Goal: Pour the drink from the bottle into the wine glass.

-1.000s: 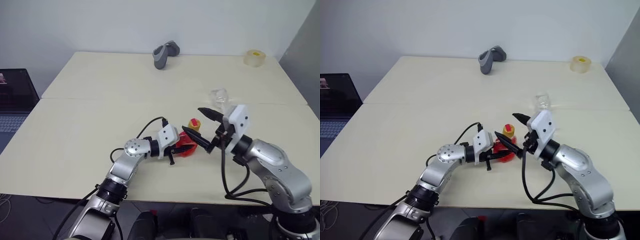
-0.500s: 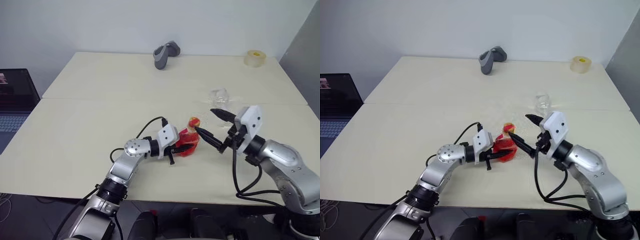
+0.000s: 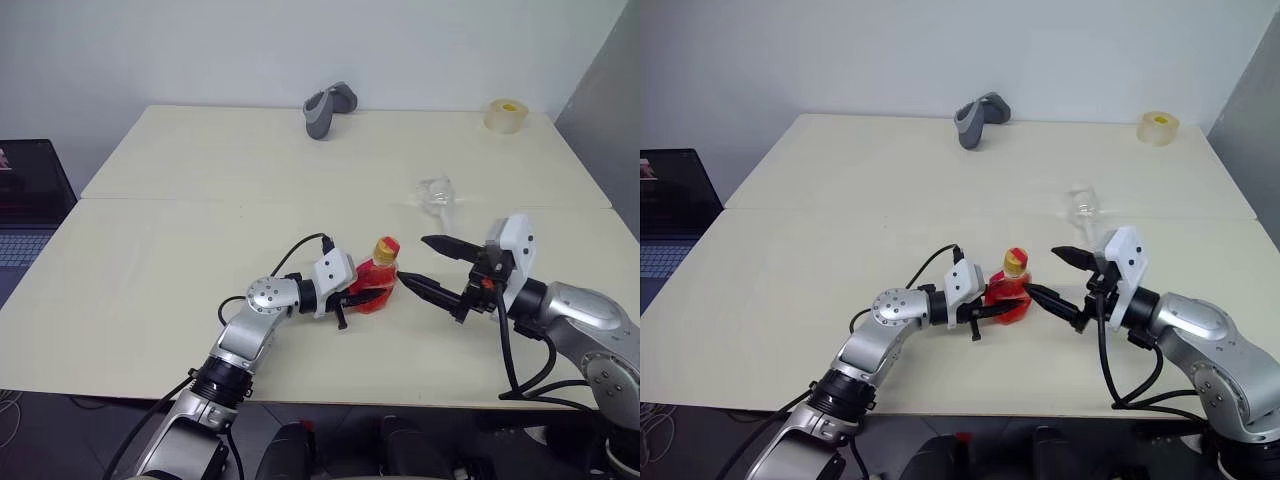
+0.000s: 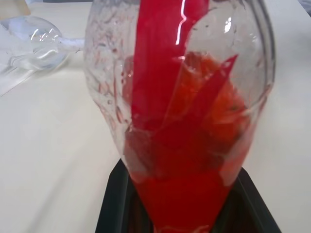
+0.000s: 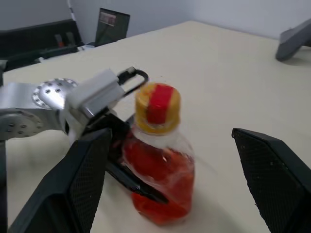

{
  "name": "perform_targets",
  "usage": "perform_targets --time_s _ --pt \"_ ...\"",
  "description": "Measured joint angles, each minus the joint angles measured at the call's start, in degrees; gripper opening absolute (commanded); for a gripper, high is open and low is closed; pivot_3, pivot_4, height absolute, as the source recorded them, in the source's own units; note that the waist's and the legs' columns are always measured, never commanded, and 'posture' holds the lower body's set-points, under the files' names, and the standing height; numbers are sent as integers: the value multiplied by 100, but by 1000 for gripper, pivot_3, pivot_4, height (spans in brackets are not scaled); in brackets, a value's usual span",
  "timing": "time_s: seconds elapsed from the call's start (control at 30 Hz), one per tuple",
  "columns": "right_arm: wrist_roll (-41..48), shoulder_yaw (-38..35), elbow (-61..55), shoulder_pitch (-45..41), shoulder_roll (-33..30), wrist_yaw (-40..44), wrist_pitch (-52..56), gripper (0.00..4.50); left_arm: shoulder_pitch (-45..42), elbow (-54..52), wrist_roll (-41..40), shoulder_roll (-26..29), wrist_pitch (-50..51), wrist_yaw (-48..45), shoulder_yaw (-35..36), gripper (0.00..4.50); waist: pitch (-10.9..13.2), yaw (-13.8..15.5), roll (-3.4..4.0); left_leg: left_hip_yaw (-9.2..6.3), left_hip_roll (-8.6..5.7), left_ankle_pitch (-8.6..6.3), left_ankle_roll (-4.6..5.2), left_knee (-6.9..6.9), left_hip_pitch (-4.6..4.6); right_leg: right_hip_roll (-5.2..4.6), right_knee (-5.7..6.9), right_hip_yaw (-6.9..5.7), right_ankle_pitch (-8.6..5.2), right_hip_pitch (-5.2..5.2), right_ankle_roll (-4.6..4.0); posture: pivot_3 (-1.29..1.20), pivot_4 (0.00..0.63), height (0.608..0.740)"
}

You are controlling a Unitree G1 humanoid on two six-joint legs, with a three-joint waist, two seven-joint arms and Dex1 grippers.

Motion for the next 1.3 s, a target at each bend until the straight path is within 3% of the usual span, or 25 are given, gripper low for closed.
perform_targets --time_s 0.3,0.4,0.63,0.93,1.17,1.3 --pt "-286 596 184 -322 260 -252 -73 4218 1 -1 -6 -7 -1 2 -5 756 0 1 0 -3 1 0 0 0 -1 0 -3 -3 0 0 0 0 150 740" --pt "-417 734 233 -365 371 -252 -156 3613 1 -1 -5 -9 -2 5 -5 756 0 1 0 -1 0 0 0 0 -1 -1 -3 -1 0 0 0 0 150 740" --pt "-654 816 354 -367 545 -292 -355 1215 7 -7 -5 0 -4 6 -4 755 0 1 0 -2 1 0 0 0 -1 -1 -3 -1 0 0 0 0 150 740" --pt "-418 653 387 -259 838 -365 -235 1219 25 -36 -4 3 -2 3 -3 747 0 1 0 -2 1 0 0 0 -2 -1 -2 -1 0 -1 0 0 150 740" --pt "521 207 431 -225 1232 -779 412 1219 33 -59 -6 -4 1 -14 -15 747 0 0 0 -2 2 0 0 0 -2 -2 -1 -1 0 -1 0 0 150 740" --pt "277 407 260 -159 962 -748 215 1219 87 -88 -6 -5 -4 -2 -14 746 0 -1 1 0 0 0 0 -1 -1 -2 -3 1 0 -1 0 0 150 740"
